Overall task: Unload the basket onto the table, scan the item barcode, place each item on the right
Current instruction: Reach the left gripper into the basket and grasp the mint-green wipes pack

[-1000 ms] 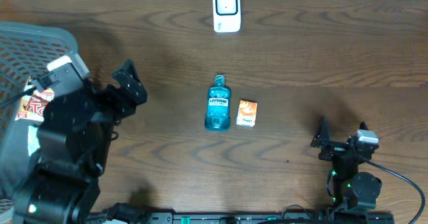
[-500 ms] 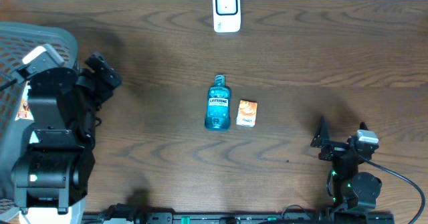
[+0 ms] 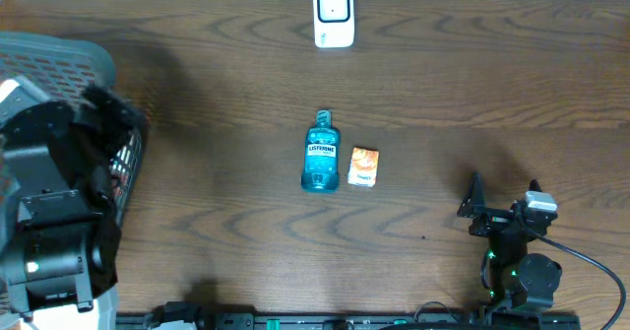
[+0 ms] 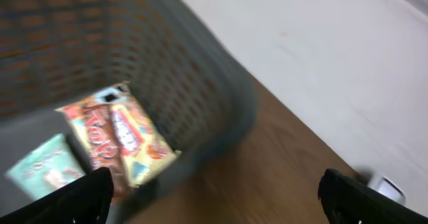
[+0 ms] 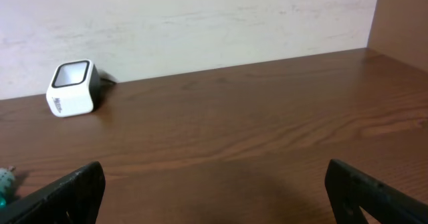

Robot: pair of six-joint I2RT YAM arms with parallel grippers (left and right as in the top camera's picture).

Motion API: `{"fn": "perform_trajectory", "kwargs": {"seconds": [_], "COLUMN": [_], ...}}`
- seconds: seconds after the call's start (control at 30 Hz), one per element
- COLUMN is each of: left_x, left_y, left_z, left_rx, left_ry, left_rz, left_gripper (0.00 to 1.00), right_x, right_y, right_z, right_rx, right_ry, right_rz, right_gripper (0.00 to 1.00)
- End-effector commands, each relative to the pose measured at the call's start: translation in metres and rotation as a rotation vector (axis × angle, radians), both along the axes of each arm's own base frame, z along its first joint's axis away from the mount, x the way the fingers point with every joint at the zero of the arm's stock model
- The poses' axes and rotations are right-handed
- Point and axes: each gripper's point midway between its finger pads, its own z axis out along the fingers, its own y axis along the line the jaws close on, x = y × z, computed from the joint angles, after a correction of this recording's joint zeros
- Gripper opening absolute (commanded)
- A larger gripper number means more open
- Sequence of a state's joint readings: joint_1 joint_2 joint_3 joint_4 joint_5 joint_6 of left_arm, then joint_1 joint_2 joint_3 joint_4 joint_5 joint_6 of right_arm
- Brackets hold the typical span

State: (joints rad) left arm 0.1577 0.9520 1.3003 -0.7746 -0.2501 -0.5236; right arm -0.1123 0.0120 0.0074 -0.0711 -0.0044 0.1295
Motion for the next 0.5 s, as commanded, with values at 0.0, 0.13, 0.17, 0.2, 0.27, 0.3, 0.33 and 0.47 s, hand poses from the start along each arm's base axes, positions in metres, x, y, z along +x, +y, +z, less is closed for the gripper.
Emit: {"fn": "perform_trajectory", "kwargs": {"seconds": [0.0,0.13,0.17,0.2,0.27,0.3,0.33,0.47], "left_x": [-0.020,-0.041,-0.046,-0.051,-0.060,-0.069,-0.071,-0.072], "left_y": [0.033,0.063,0.070,0.076,0.088,0.100,0.102,0.117], "left_z": [0.002,-0.009,-0.013,-0.017,-0.029,-0.046,-0.050,-0.099], "left_rx": [0.001,-0.035,-0.046,-0.059,-0.088,-0.158,-0.176,-0.361], "left_ry": [0.005,0.043,0.054,0.067,0.107,0.144,0.150,0.263], "left_rz": [0.135,0.280,0.313,0.345,0.410,0.499,0.519,0.623], "left_gripper": [0.98,0.98,0.98,0.98,0.98,0.98,0.98,0.98], "right_x": [0.000,0.000,0.000,0.000,0.000,0.000,0.000,0.000], "right_y": [0.000,0.000,0.000,0.000,0.000,0.000,0.000,0.000], "right_z": [-0.001,-0.001,-0.001,-0.001,-0.001,-0.001,-0.001,-0.001], "right_rx": [0.008,0.008,0.008,0.008,0.008,0.008,0.008,0.008], "right_ry": [0.000,0.000,0.000,0.000,0.000,0.000,0.000,0.000], "right_rz": [-0.001,-0.001,-0.001,-0.001,-0.001,-0.001,-0.001,-0.001], "right_gripper": [0.99,0.99,0.99,0.99,0.99,0.99,0.99,0.99]}}
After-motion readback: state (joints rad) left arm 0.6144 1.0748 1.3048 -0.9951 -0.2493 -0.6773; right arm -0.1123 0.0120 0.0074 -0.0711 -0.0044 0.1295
